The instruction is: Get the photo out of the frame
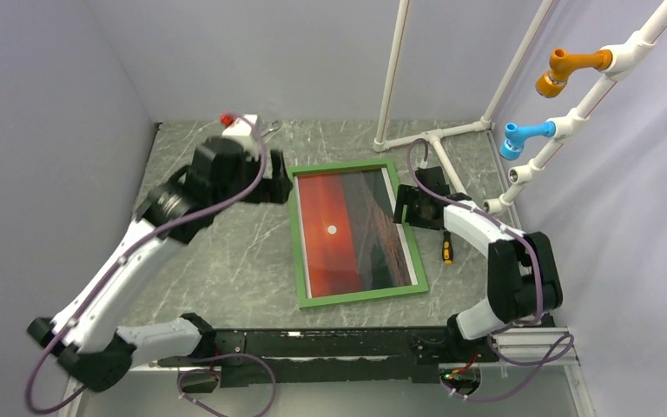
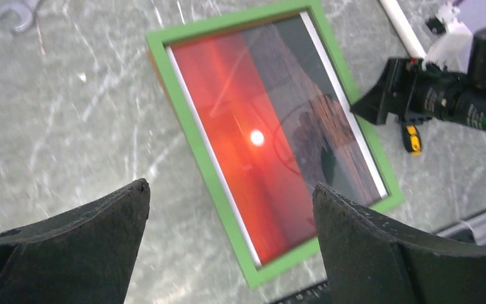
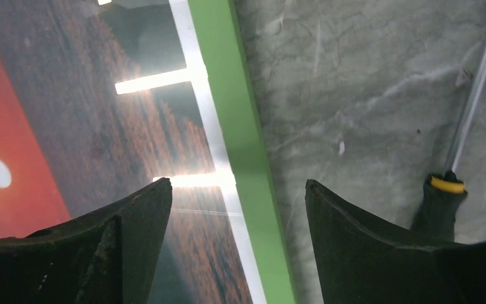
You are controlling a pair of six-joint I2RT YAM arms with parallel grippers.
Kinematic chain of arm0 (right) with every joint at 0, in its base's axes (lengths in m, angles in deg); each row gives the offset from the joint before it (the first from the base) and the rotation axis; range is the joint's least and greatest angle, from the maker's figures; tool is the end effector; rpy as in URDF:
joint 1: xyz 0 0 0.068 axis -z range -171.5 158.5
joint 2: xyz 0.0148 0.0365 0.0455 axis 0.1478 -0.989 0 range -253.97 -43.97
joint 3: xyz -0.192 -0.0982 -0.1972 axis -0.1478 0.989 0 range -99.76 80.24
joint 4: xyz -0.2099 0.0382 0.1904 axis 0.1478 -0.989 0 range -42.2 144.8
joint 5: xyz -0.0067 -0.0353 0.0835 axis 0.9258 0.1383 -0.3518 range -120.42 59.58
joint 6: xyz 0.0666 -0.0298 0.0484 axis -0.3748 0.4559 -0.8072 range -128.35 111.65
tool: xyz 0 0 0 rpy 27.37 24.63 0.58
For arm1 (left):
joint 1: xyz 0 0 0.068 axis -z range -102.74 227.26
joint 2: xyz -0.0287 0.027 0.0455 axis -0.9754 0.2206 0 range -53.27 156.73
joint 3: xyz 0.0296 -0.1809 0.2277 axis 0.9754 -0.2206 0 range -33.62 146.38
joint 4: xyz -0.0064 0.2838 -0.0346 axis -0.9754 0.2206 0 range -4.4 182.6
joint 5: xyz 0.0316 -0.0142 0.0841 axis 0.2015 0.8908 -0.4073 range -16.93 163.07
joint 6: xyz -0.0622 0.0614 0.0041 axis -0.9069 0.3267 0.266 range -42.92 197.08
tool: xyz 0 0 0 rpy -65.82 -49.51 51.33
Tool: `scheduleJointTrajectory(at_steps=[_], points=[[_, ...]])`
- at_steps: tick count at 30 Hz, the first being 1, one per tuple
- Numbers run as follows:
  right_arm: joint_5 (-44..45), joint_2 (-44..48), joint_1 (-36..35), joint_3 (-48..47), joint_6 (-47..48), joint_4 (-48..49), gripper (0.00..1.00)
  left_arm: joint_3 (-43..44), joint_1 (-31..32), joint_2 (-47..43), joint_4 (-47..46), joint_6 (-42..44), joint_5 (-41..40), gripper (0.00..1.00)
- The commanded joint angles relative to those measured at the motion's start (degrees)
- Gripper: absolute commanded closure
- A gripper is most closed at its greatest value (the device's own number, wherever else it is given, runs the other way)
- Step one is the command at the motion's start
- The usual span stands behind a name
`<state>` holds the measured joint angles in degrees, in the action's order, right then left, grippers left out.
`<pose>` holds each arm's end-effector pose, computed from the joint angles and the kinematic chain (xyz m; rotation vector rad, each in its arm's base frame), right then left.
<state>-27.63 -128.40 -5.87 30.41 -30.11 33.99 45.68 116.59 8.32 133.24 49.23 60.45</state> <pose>0.3260 0.0796 0.1669 0.1835 2.5402 0.1869 0.2076 -0.1481 0.4284 0.0768 2.1141 -0.4810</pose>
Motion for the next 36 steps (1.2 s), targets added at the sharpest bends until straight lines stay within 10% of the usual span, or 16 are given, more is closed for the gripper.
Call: scheduleJointTrajectory(at_steps=[1,11,19,36], points=[[-4.0,-4.8,2.6,-3.1,2.0,7.7,0.24,8.8,-9.7,11.2,-3.5,14.3,11.9,0.0],[-7.4,-7.3,4.2,0.0,5.2,12.6,0.58,2.9,-19.8,16.4,-14.8,24.6,9.3,0.01],[-5.1,-13.0,4.2,-3.6,6.4,10.5,0.59,-10.2,-21.2,8.8,-22.9,26.7,8.2,0.01],[-3.8,-7.8,2.3,-5.8,6.5,8.2,0.89,-10.8,-21.2,10.2,-23.3,27.2,6.3,0.03]])
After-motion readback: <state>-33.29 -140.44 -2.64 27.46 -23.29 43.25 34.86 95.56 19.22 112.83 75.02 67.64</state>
